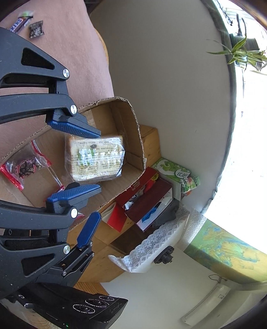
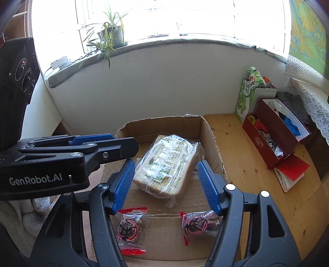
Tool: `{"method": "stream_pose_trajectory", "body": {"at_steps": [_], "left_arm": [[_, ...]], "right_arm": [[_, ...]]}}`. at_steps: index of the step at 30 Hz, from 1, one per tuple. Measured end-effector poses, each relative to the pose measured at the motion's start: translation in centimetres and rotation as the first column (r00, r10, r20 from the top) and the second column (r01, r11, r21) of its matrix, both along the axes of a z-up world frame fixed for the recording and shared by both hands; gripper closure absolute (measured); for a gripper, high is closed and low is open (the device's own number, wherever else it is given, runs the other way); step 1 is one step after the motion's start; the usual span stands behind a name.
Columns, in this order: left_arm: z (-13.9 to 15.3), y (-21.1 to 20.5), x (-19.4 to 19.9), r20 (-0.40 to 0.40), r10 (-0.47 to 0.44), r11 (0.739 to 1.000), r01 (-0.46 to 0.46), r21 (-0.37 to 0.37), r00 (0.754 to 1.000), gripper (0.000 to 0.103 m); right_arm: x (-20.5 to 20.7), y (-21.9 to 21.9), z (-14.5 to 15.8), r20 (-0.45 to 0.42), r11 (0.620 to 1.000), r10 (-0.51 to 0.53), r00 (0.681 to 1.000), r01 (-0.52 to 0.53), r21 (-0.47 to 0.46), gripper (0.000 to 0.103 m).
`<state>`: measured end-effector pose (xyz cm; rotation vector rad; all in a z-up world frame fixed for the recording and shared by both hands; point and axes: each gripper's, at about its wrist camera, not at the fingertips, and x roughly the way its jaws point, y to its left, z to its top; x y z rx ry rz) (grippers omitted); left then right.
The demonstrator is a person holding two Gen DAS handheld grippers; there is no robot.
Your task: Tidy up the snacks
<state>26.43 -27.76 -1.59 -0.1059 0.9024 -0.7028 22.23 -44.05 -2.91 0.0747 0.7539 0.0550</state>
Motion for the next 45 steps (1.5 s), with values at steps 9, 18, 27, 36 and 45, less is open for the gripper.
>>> {"method": "stream_pose_trajectory", "body": {"at_steps": [9,18,27,36,45], "left_arm": [[2.3,6.0,-4.0,0.118,0.065,0.998,-0.063,-0.017,0.991,0.047],[2.4,15.8,-8.7,0.144,0.179,0.984,-0.178,-0.021,0.973,0.046],[-1.2,23.9,-13.4,0.111,0.32,0.946,-0.324,0.027,0.941,0.046],[-7.2,24.6,-16.2,0.023,0.346,0.934,-0.346,0.086,0.938,0.046],[-10.5,22.0,-16.4,0.028,0.329,0.927,-0.328,0.183,0.944,0.046]], "right_arm": [[-4.3,1.9,1.7,0.085,1.0,0.015,0.996,-0.015,-0.005,0.036],[-9.2,6.8,2.2,0.141,0.989,0.142,0.98,-0.136,-0.05,0.013],[-11.3,12.7,-0.5,0.066,0.964,0.264,0.962,-0.261,-0.043,0.013],[-11.1,17.5,-5.1,-0.039,0.947,0.318,0.947,-0.319,-0.038,0.013],[-9.9,19.8,-8.6,-0.143,0.938,0.342,0.929,-0.347,-0.006,0.033]]}}
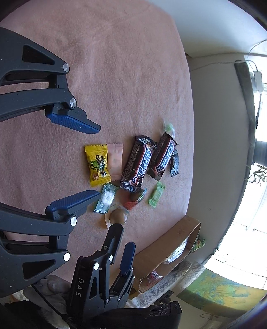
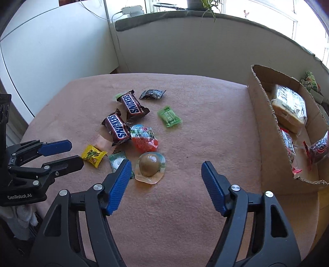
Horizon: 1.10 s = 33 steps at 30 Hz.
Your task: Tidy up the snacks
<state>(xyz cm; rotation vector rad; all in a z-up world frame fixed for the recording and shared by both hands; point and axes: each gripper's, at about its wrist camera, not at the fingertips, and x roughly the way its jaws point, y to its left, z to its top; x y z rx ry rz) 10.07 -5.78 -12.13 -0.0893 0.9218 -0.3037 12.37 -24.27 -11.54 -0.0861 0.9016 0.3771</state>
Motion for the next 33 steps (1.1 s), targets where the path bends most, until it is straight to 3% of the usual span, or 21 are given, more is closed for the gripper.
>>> {"method": "stream_pose_trajectory", "body": {"at_steps": [5,12,17,26,33], "left_arm": [[-0.7,-0.9,0.5,0.003,0.004,0.999,-0.004,0.041,1.0,0.046],[-1.3,-0.6,0.7,0.0,0.017,0.998,-0.017,0.055,1.0,0.047],[-1.4,-0.2,0.8,0.014,0.029,0.998,-0.03,0.063,0.999,0.06],[-1.3,0.7,0.5,0.021,0.046,0.997,-0.047,0.065,0.999,0.088],[-1.2,1.3,0.5,0.015,0.053,0.998,-0.053,0.029,0.999,0.095]], "right_arm": [[0.9,1.4,-1.1,-0.03,0.999,0.024,0.999,-0.025,-0.032,0.055],[1.7,2.3,-2.2,-0.04,0.997,0.035,0.999,-0.037,-0.064,0.059],[1.6,2.8,-2.2,-0.031,0.994,0.05,0.998,-0.053,-0.092,0.069],[1.5,2.3,-1.8,-0.029,0.996,0.043,0.999,-0.045,-0.071,0.073],[0.9,1.8,-1.6,-0.03,0.998,0.037,0.999,-0.038,-0.053,0.074]]}}
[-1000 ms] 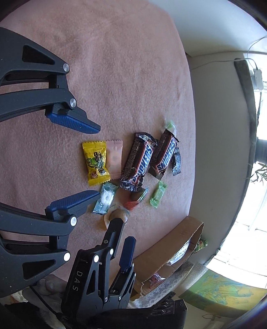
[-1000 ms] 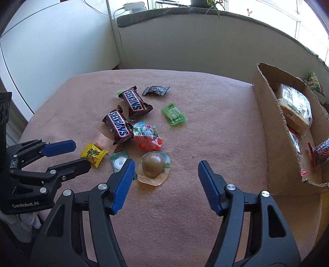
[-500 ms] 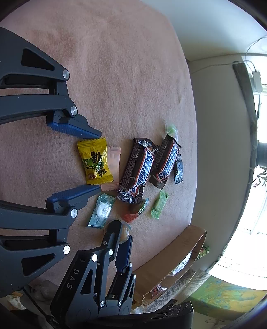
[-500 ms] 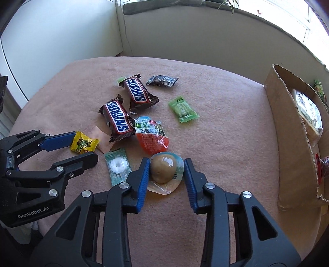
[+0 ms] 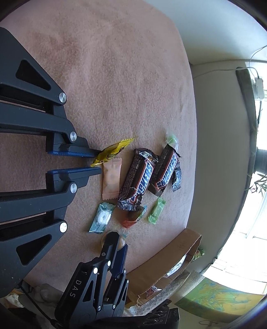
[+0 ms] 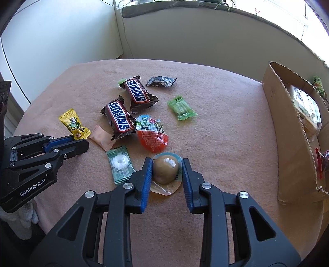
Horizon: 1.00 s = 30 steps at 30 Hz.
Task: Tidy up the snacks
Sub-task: 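Hold the brown treat in the right tool while the left tool closes on the yellow candy packet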
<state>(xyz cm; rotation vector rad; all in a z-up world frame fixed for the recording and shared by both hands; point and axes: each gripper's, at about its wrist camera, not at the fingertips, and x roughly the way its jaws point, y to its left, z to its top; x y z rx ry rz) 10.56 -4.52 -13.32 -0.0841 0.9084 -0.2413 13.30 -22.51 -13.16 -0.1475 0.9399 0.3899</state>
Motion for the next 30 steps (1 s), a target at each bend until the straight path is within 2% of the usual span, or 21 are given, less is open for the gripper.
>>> {"method": "stream_pose_trajectory", "body": {"at_steps": [7,9,13,18,21,25,30], "left_arm": [[0.0,0.5,0.4,-0.017,0.015,0.999,-0.016,-0.041,1.0,0.094],[0.0,0.7,0.5,-0.021,0.022,0.998,-0.023,-0.053,1.0,0.089],[0.2,1.3,0.7,-0.026,0.054,0.996,-0.056,-0.076,0.998,0.067],[0.3,2.4,0.7,-0.039,0.074,0.994,-0.077,-0.077,0.996,0.067],[0.5,2.9,0.0,-0.037,0.075,0.996,-0.077,-0.053,0.996,0.066],[0.6,3.3,0.2,-0.016,0.124,0.992,-0.124,-0.013,0.992,0.044],[0.1,2.8,2.2,-0.04,0.122,0.993,-0.122,-0.005,0.992,0.044]], "right_arm": [[-0.1,-0.2,0.0,-0.002,1.0,0.003,1.0,-0.003,0.002,0.074],[-0.1,-0.2,-0.1,-0.003,1.0,0.005,1.0,-0.005,0.002,0.074],[0.0,-0.2,-0.1,-0.004,1.0,0.006,1.0,-0.006,0.004,0.074],[0.0,-0.2,-0.1,-0.005,1.0,0.006,1.0,-0.006,0.005,0.074],[0.0,-0.3,-0.1,-0.007,1.0,0.006,1.0,-0.006,0.008,0.074],[0.0,-0.3,-0.2,-0.008,1.0,0.001,1.0,-0.001,0.013,0.074],[0.1,-0.1,-0.2,-0.005,1.0,-0.002,1.0,0.002,0.006,0.074]]}}
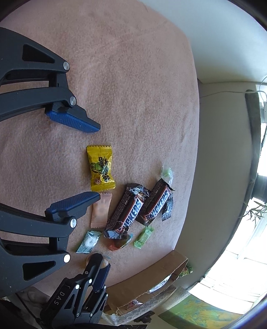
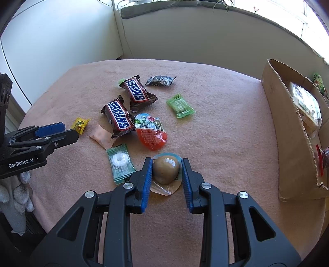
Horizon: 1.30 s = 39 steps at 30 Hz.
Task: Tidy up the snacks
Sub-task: 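Hold the brown treat in the right tool while the left tool closes on the yellow candy packet, then carry the brown treat and yellow candy over the cardboard box with both tools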
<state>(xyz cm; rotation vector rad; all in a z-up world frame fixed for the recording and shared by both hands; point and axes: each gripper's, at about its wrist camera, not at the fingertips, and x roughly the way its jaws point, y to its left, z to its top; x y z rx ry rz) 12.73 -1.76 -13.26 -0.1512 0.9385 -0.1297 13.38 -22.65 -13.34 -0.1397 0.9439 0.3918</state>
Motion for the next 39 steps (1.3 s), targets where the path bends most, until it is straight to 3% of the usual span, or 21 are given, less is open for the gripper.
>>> {"method": "stream_pose_trajectory", "body": {"at_steps": [6,8,10,14,30,39], "left_arm": [[-0.1,-1.1,0.8,-0.002,-0.019,0.999,0.019,0.039,1.0,0.044],[-0.1,-1.2,0.7,0.01,-0.023,0.998,0.022,0.059,1.0,0.06],[-0.2,-1.3,0.5,0.021,-0.025,0.997,0.024,0.07,0.999,0.069],[-0.1,-1.2,0.4,0.027,-0.024,0.997,0.023,0.069,0.999,0.073],[1.4,-0.1,-0.9,0.047,-0.016,1.0,0.017,-0.017,0.999,0.076],[3.9,-2.5,-0.8,0.09,-0.078,0.994,0.085,-0.075,0.993,0.076]], "right_arm": [[0.0,0.1,0.0,0.004,1.0,-0.001,1.0,0.001,-0.011,0.074],[0.0,0.2,0.0,0.006,1.0,0.0,1.0,0.0,-0.017,0.074],[0.0,0.2,0.1,0.008,1.0,0.002,1.0,-0.002,-0.023,0.074],[0.0,0.1,0.0,0.01,1.0,0.005,1.0,-0.005,-0.026,0.074],[-1.1,-2.4,1.9,0.041,0.999,-0.038,0.998,0.037,0.029,0.075],[-1.9,-4.5,4.2,0.084,0.996,-0.07,0.994,0.065,0.062,0.075]]}}
